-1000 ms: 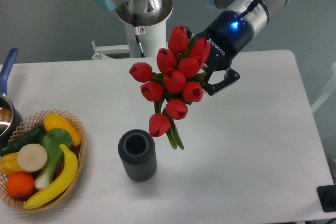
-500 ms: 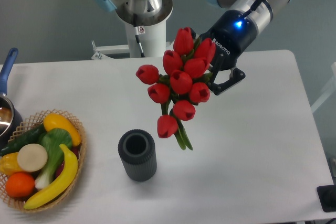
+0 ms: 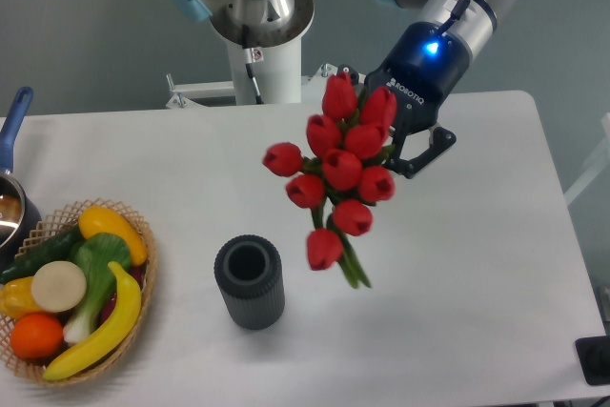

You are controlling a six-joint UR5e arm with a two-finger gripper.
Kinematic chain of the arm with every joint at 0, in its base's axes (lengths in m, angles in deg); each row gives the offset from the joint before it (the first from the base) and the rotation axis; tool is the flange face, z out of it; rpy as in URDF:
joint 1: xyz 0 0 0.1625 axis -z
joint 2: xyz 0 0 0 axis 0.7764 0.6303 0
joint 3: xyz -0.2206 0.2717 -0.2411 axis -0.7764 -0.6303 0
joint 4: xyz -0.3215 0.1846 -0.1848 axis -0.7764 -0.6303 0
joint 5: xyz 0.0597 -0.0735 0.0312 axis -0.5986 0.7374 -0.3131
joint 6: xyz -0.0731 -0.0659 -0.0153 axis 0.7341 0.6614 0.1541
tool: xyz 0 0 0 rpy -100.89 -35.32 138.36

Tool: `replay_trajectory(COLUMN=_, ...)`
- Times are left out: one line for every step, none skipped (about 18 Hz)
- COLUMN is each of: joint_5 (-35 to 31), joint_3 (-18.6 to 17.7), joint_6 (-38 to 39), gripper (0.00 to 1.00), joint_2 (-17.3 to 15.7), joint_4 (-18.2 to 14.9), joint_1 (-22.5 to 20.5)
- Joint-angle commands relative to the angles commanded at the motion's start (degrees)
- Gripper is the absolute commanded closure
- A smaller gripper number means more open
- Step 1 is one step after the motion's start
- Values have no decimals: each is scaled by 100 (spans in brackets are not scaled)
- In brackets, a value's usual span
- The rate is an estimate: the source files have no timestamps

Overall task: Place the flowers on the table
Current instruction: 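Carry the red tulip bouquet with the gripper away from the black vase, then lower the held tulips toward the table surface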

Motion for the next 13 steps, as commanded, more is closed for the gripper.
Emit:
replay_trajectory(joint_5=-194, joint_3=-9, joint_6=0, gripper=45, joint_2=-9, joint_4=0, joint_1=9)
replay_trajectory(joint_5=-370, joint_3=-26, joint_6=0, gripper=45, joint_2=-18, joint_4=-9, joint_1=18)
replay_trajectory(joint_5=-546, joint_3=-88, joint_6=0, gripper=45, joint_2=-61, joint_4=-9, joint_1=18)
replay_trajectory(joint_5=-687, joint_3=-140, joint_6=0, gripper=48, joint_2=-88, joint_4=-9, joint_1=18)
replay_trajectory(joint_5=-758, joint_3=-150, joint_6=17, gripper=56, joint_2=-105, joint_4=-18, joint_1=26)
replay_trajectory(joint_5=-784, joint_3=-193, joint_6=26, gripper=58, joint_2=-149, joint_4=-18, joint_1=35)
replay_trajectory(joint_5=-785, joint_3=-263, joint_6=9, gripper=61, joint_2=-184, joint_4=-18, joint_1=35)
replay_trajectory(joint_5=-785, joint_3=-307, joint_6=9, gripper=64, joint_2=-193, joint_4=-18, joint_1=35)
replay_trajectory(joint_5=-793, joint_3=-351, joint_6=0, gripper=64, joint_2=-193, joint_4=-18, joint_1=35)
replay_trajectory(joint_5=-811, joint_3=-404, joint_6=-9, gripper=64, joint_2=-193, joint_4=-18, joint_1=35)
replay_trajectory(joint_5=-863, joint_3=-457, joint_6=-17, gripper=64, joint_2=-202, joint_4=-18, joint_1=27)
replay_trajectory(joint_5=-942, joint_3=-509, joint_6=-44, gripper=64, joint_2=-220, joint_4=-18, joint_1=18)
replay_trajectory(joint_5=-1030, joint_3=-597, joint_6=-96, gripper=64, joint_2=-289, joint_4=-18, joint_1=18)
